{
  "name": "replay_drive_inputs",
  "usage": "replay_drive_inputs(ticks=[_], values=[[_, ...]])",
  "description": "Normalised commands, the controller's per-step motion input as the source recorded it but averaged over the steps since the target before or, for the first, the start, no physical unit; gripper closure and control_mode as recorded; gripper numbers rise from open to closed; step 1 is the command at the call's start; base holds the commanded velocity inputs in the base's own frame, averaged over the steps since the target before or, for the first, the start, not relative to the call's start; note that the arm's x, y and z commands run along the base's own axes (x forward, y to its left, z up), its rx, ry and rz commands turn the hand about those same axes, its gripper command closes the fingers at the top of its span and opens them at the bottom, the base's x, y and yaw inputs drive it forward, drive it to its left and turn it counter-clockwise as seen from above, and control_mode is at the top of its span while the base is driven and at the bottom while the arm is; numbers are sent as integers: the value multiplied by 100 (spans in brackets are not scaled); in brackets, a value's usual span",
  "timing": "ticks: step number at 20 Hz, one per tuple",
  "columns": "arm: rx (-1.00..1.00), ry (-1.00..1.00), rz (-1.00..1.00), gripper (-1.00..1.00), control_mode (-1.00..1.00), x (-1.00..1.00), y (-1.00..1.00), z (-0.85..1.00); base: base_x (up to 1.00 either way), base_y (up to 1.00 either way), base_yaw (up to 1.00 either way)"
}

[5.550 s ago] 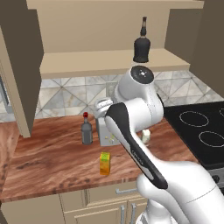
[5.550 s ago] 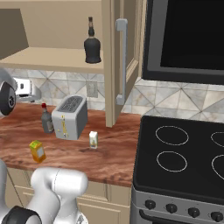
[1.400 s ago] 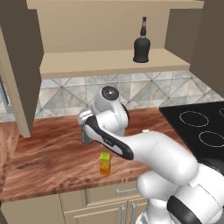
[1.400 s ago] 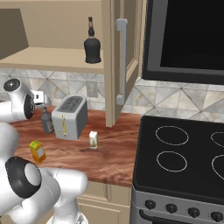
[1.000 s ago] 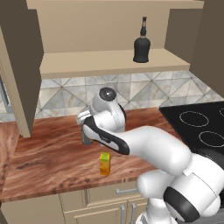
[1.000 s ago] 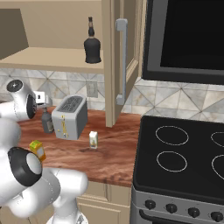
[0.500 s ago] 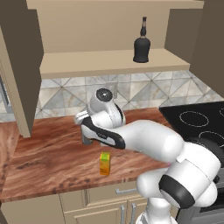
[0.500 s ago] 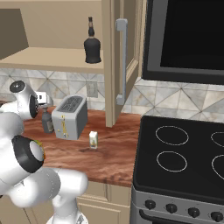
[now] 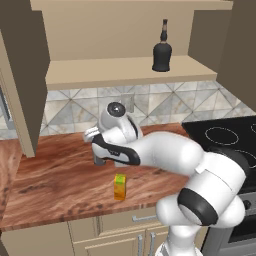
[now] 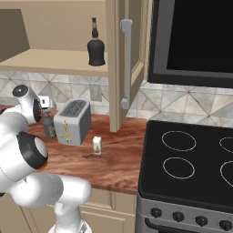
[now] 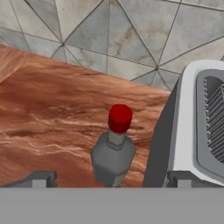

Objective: Sort all alcoholic drinks to one cabinet, and non-alcoholic drinks to the other.

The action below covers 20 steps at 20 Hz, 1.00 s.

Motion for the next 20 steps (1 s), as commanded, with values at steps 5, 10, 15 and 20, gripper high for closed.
replay_drive_inputs(ticks=[5,10,15,20], values=[[0,0,0,-100,-100,14,7,-10,0,0,0],[0,0,0,-100,-100,18,6,-9,0,0,0],[1,0,0,-100,-100,16,0,-5,0,0,0],[1,2,0,-100,-100,16,0,-8,0,0,0]])
